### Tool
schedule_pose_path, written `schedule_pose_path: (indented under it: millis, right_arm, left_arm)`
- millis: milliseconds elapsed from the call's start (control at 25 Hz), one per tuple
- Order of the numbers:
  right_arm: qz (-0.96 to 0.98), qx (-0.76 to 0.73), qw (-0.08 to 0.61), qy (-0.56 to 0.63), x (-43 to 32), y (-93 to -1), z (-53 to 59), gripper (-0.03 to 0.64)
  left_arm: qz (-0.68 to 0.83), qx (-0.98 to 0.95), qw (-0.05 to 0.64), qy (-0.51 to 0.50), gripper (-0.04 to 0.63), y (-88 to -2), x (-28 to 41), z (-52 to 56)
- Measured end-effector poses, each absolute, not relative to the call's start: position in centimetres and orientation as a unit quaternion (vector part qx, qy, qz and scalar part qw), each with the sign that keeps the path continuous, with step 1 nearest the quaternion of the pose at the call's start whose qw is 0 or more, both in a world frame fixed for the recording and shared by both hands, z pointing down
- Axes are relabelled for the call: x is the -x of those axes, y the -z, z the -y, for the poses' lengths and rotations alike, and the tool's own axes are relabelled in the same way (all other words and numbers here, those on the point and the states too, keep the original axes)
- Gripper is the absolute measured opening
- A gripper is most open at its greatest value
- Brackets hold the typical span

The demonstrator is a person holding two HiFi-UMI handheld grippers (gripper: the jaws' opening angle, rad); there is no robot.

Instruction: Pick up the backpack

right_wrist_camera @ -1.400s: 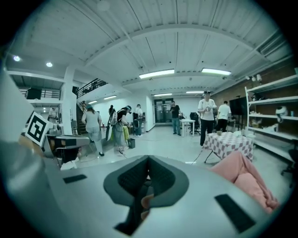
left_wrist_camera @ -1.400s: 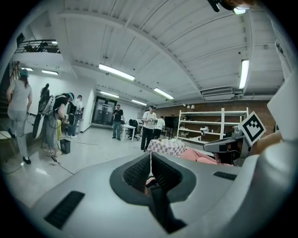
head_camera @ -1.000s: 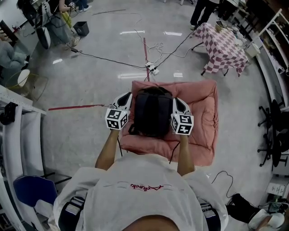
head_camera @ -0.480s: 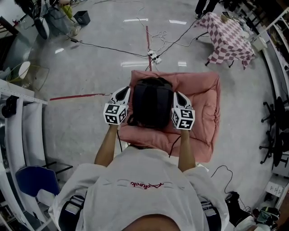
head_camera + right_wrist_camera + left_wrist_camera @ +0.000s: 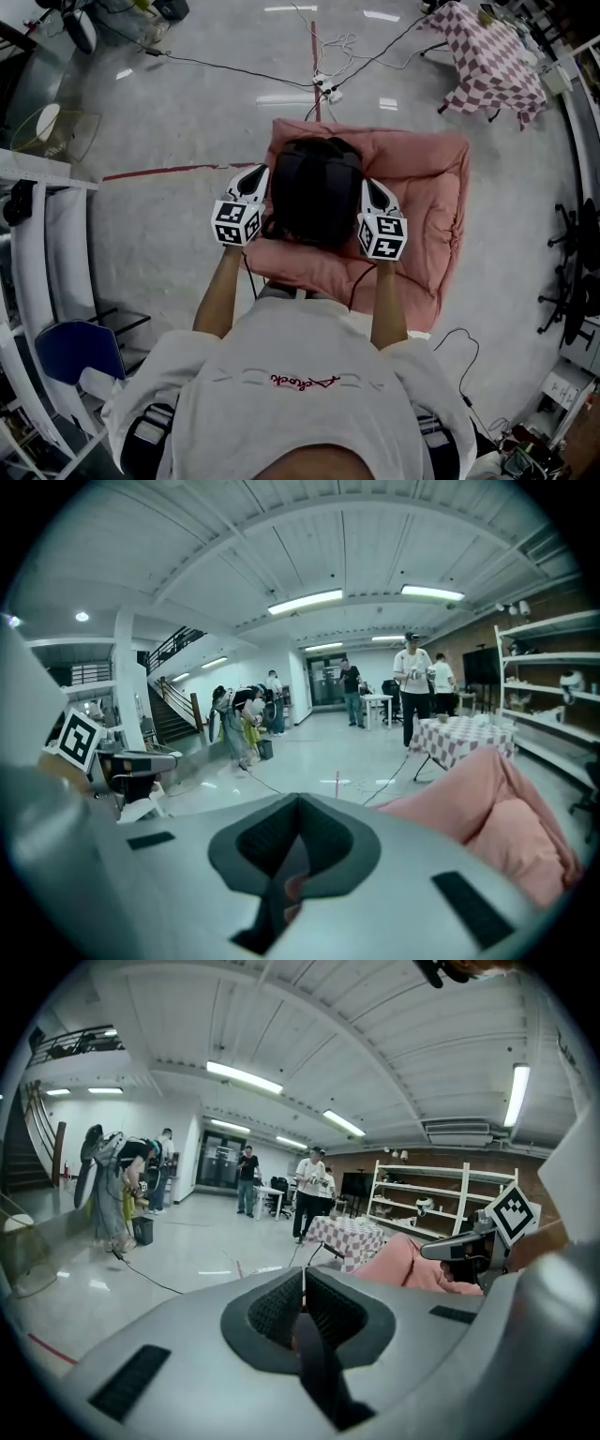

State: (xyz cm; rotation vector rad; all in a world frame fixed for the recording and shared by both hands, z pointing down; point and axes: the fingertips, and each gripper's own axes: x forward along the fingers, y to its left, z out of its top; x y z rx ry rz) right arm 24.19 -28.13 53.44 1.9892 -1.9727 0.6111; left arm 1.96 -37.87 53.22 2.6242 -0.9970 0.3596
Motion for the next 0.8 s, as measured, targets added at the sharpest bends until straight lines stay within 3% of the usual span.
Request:
schedule_pose_path:
  millis: [800]
  right_arm:
    - [0.678, -0.636, 0.182, -0.32, -20.0, -67.4, 25.1, 0.02]
  left_arm:
    - [0.345, -0.891, 0.233, -0.183, 0.018, -66.2, -1.6, 35.3]
